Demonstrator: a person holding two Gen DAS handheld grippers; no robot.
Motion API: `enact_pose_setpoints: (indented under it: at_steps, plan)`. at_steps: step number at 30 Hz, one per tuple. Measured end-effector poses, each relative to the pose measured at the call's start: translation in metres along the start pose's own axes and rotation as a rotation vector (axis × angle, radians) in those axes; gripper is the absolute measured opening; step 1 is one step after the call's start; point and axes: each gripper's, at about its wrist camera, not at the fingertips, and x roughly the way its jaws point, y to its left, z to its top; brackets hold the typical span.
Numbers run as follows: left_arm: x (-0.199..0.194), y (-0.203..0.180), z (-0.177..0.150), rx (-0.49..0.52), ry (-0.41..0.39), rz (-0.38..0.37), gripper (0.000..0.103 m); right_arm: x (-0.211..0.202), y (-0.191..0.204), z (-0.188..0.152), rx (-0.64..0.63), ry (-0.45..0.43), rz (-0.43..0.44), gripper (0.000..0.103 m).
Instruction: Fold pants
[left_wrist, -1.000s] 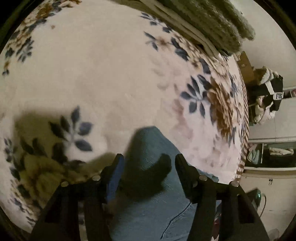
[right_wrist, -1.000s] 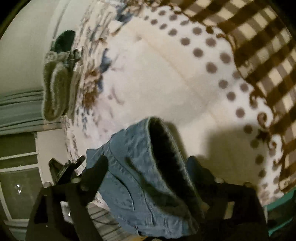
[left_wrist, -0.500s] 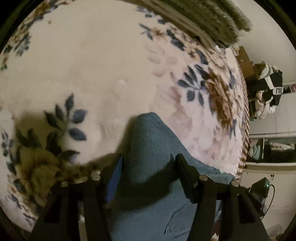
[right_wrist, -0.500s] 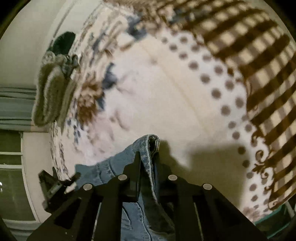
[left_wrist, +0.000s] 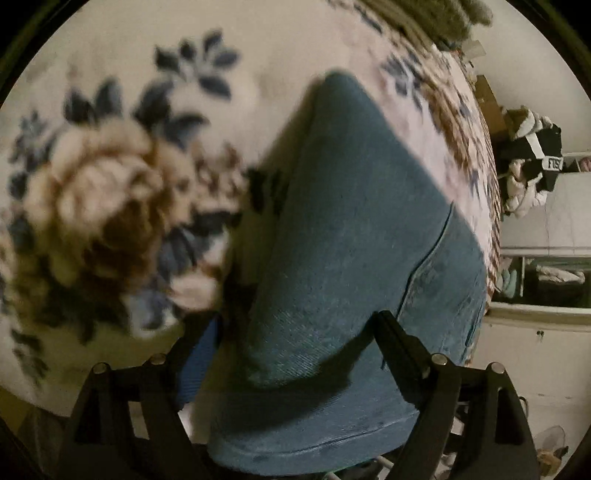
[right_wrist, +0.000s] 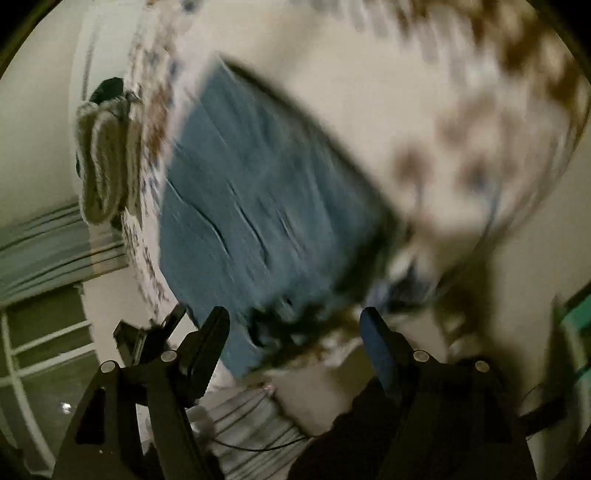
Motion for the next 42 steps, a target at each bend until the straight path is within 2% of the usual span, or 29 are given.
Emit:
enact_pose_setpoints:
  at_steps: [3,5,10,14,16,18,22,24,26,31,32,33,34,35,37,38,42]
  plan:
    - [0.003,-0.001,0.000,0.025,-0.004,-0.009,0.087,0.032,-0.009,-0.007,0.002,-0.012,0.069,0.075]
    - [0.006,-0.002,0.003,0.031,0.000,-0.012,0.090,0.042,-0.008,-0.006,0.003,-0.044,0.112,0.081]
    - [0.008,0.000,0.005,0.020,0.007,-0.026,0.092,0.048,-0.009,-0.010,0.041,-0.087,0.203,0.086]
    - [0.011,-0.002,0.006,0.022,0.006,-0.028,0.094,0.050,-0.013,-0.010,0.070,-0.101,0.234,0.090]
    - [0.011,-0.002,0.007,0.022,0.006,-0.032,0.094,0.052,-0.010,-0.007,0.073,-0.111,0.237,0.095]
    - [0.011,-0.001,0.007,0.025,0.007,-0.036,0.094,0.055,0.000,-0.004,0.066,-0.127,0.229,0.095]
    - [0.012,0.000,0.008,0.026,0.010,-0.045,0.095,0.048,0.016,0.008,0.037,-0.170,0.250,0.095]
    - [0.012,0.000,0.008,0.033,0.012,-0.042,0.095,0.045,0.014,0.013,0.021,-0.196,0.222,0.095]
    - [0.011,0.001,0.008,0.033,0.008,-0.041,0.095,0.046,0.004,0.015,0.022,-0.202,0.232,0.093]
    - [0.011,-0.004,0.008,0.043,-0.043,-0.026,0.095,0.046,0.009,0.011,-0.011,-0.217,0.186,0.091]
    - [0.011,-0.007,0.008,0.052,-0.052,-0.027,0.089,0.047,0.014,0.013,-0.015,-0.215,0.165,0.089]
    - [0.008,-0.011,0.008,0.069,-0.069,-0.038,0.076,0.047,0.016,0.013,-0.016,-0.222,0.138,0.072]
    - [0.007,-0.014,0.008,0.084,-0.072,-0.045,0.051,0.046,0.015,0.011,-0.013,-0.227,0.111,0.054]
    - [0.004,-0.017,0.008,0.099,-0.071,-0.034,0.041,0.045,0.015,0.011,-0.010,-0.227,0.118,0.053]
    - [-0.004,-0.018,0.007,0.107,-0.078,-0.059,0.027,0.042,0.015,0.007,-0.013,-0.234,0.109,0.050]
    - [-0.008,-0.018,0.006,0.113,-0.083,-0.068,0.023,0.040,0.017,0.004,-0.021,-0.238,0.107,0.049]
    - [-0.035,-0.027,-0.001,0.134,-0.111,-0.083,0.020,0.028,0.031,-0.008,-0.042,-0.257,0.103,0.046]
